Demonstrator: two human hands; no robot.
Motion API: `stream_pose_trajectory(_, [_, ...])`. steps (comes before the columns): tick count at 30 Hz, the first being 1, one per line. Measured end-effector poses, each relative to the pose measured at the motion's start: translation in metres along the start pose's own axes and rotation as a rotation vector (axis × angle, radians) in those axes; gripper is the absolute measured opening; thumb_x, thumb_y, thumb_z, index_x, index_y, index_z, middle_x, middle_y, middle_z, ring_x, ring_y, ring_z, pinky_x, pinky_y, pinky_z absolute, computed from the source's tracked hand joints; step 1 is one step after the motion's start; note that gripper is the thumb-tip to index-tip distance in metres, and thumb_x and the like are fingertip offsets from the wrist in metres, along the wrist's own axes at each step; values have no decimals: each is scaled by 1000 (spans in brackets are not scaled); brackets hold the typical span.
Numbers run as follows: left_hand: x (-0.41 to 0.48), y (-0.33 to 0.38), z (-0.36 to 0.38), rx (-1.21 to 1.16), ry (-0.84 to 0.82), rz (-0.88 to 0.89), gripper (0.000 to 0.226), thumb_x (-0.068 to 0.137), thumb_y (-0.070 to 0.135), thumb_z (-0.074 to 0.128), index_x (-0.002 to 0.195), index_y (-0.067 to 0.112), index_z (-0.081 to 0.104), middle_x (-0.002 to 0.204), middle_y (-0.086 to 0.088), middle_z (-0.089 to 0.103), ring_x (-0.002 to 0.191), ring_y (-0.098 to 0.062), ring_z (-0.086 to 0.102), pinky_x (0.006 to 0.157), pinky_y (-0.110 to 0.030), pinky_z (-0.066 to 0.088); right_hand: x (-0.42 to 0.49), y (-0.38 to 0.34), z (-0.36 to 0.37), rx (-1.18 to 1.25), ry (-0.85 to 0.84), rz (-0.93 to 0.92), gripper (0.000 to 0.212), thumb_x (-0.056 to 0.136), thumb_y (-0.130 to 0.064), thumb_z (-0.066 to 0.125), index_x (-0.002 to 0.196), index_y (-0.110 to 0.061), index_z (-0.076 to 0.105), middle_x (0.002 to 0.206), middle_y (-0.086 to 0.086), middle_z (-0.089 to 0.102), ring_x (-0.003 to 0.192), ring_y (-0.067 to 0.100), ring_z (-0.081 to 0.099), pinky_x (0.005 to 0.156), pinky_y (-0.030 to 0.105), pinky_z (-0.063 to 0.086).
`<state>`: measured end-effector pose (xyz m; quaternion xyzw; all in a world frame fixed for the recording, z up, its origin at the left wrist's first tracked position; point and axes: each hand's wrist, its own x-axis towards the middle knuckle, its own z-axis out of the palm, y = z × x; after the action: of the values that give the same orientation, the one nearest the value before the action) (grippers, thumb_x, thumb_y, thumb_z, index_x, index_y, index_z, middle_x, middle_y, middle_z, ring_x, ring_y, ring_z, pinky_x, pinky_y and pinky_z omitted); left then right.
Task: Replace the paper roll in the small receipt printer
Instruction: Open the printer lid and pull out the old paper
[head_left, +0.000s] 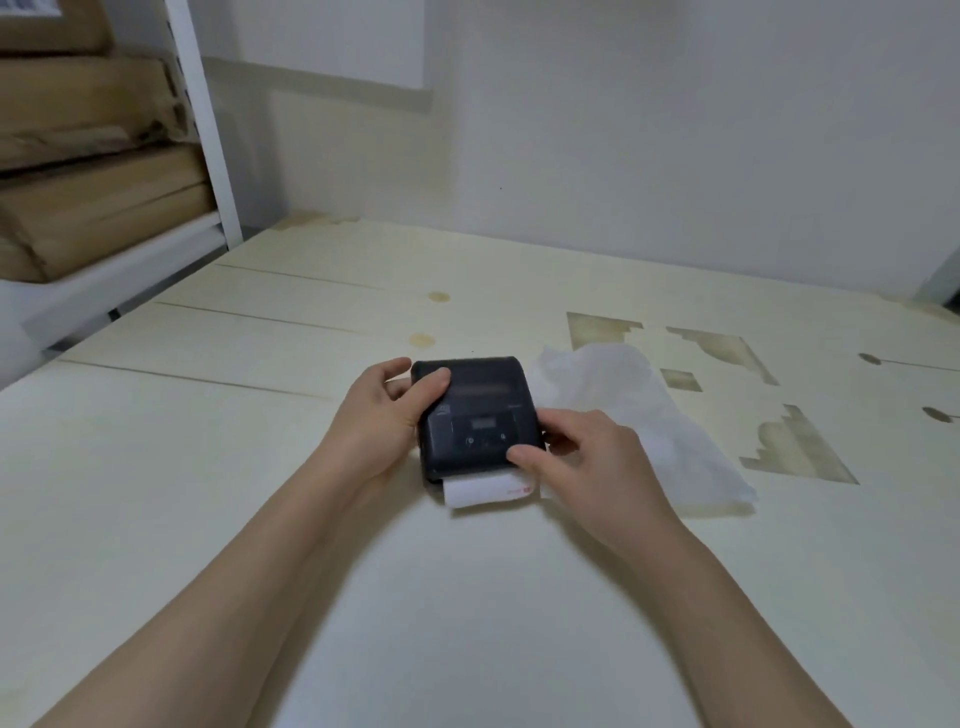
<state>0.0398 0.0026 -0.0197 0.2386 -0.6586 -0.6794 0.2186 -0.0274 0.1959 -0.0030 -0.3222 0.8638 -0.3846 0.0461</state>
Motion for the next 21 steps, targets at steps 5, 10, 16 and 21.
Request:
stream_pose_trajectory(5, [1, -4, -3, 113, -46, 16, 72, 87, 43, 66, 146, 17, 35, 111, 11, 66, 107, -6, 60, 78, -15, 37, 2, 4, 0, -154, -2, -80, 46, 78, -35, 72, 124, -32, 62, 103, -8, 64, 113, 11, 40, 84, 18, 38])
stream_pose_trajectory(10, [1, 0, -6, 282, -37, 106, 61, 85, 41, 69, 140, 32, 44, 120, 13, 59, 115, -8, 55, 88, -22, 40, 0, 1, 1, -213, -41, -74, 70, 75, -33, 67, 140, -39, 40, 121, -8, 57, 112, 13, 32, 94, 30, 33])
stream_pose_trajectory(16, [-5, 10, -33, 571, -581, 138, 89, 63, 34, 89, 135, 56, 41, 150, 31, 17, 134, 2, 33, 110, -26, 33, 0, 4, 6, -159, 10, -32, 75, 76, -34, 68, 140, -46, 32, 128, -13, 53, 111, 12, 30, 87, 25, 25])
stream_pose_trajectory(21, [-4, 19, -36, 484, -493, 172, 92, 65, 20, 89, 139, 48, 43, 150, 25, 31, 134, 1, 39, 111, -26, 35, 1, 5, 9, -89, 77, -52, 66, 80, -36, 68, 136, -46, 36, 122, -13, 53, 122, 15, 41, 92, 27, 35])
